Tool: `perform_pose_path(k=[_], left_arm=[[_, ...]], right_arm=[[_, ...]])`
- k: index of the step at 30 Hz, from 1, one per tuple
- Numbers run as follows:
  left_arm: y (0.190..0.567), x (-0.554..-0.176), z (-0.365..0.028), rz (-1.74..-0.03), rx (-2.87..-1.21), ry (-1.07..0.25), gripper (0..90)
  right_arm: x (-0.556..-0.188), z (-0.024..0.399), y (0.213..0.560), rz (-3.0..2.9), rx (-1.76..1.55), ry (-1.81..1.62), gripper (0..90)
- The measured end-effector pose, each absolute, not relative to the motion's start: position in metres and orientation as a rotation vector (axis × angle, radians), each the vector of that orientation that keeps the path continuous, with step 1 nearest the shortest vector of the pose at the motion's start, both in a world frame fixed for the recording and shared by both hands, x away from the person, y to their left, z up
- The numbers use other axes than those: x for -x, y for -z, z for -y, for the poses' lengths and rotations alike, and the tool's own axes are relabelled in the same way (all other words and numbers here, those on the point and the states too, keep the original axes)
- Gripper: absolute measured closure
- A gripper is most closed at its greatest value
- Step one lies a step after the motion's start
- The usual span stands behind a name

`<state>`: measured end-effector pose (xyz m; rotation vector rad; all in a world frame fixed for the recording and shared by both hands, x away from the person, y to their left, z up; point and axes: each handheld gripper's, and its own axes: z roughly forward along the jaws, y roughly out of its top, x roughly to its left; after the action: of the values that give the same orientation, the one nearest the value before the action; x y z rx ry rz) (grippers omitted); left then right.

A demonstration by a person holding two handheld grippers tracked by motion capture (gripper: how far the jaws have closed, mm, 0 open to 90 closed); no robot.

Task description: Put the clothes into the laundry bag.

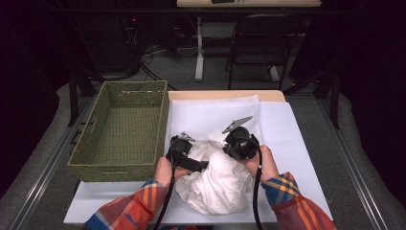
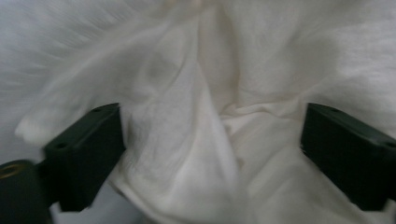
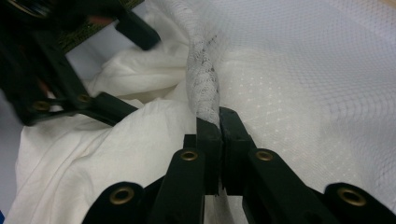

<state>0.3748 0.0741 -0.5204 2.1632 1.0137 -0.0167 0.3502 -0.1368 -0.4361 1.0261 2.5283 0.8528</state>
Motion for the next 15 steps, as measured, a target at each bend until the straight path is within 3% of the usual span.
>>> perform_pose_path(k=[1, 2, 4, 5, 6, 7, 12, 15], left_arm=[[0.528, -0.377, -0.069, -0.993, -2.167, 0.051, 28.3], [0.528, -0.377, -0.069, -0.993, -2.167, 0.051, 33.7], [0.532, -0.377, -0.068, -0.983, -2.144, 0.063, 59.0], [0.532, -0.376, -0.068, -0.968, -2.122, 0.068, 66.5], [0.53, -0.375, -0.067, -0.956, -2.113, 0.086, 66.5], [0.527, -0.374, -0.066, -0.927, -2.111, 0.081, 75.3], [0.509, -0.367, -0.05, -0.786, -2.098, 0.059, 75.6], [0.514, -0.37, -0.039, -0.79, -2.127, 0.008, 73.8]], right_arm=[[-0.35, 0.136, 0.436, -2.527, -1.024, -0.852, 88.4], [-0.35, 0.136, 0.436, -2.527, -1.024, -0.852, 88.4], [-0.349, 0.136, 0.436, -2.525, -1.019, -0.858, 88.4], [-0.349, 0.136, 0.435, -2.525, -1.023, -0.865, 88.4], [-0.349, 0.136, 0.435, -2.525, -1.023, -0.865, 88.4], [-0.348, 0.136, 0.433, -2.515, -1.021, -0.878, 88.5], [-0.342, 0.132, 0.424, -2.507, -0.991, -0.952, 88.5], [-0.342, 0.128, 0.426, -2.531, -0.974, -0.944, 88.5]])
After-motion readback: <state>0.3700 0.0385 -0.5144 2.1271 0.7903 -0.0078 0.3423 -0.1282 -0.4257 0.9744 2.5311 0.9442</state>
